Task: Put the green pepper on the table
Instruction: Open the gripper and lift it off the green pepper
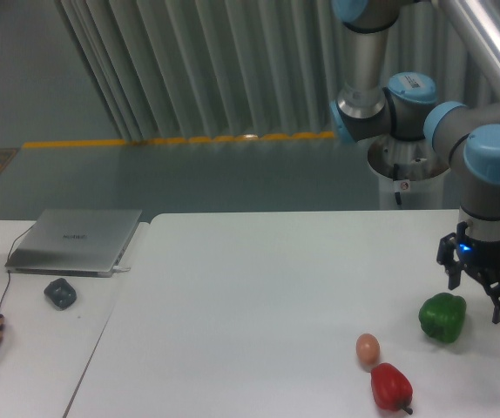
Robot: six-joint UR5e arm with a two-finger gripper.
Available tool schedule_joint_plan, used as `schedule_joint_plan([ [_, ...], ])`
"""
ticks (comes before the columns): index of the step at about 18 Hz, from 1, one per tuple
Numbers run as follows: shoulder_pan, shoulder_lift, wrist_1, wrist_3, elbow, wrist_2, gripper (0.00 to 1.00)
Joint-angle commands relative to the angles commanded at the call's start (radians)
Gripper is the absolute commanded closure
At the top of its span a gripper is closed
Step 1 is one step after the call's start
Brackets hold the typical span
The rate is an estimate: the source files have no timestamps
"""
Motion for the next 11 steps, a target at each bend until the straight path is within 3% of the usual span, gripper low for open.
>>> schedule_joint_plan([
  [7,0.005,0.005,-0.002,0.153,0.003,0.086,0.00],
  [11,0.006,0.005,-0.002,0.158,0.002,0.083,0.00],
])
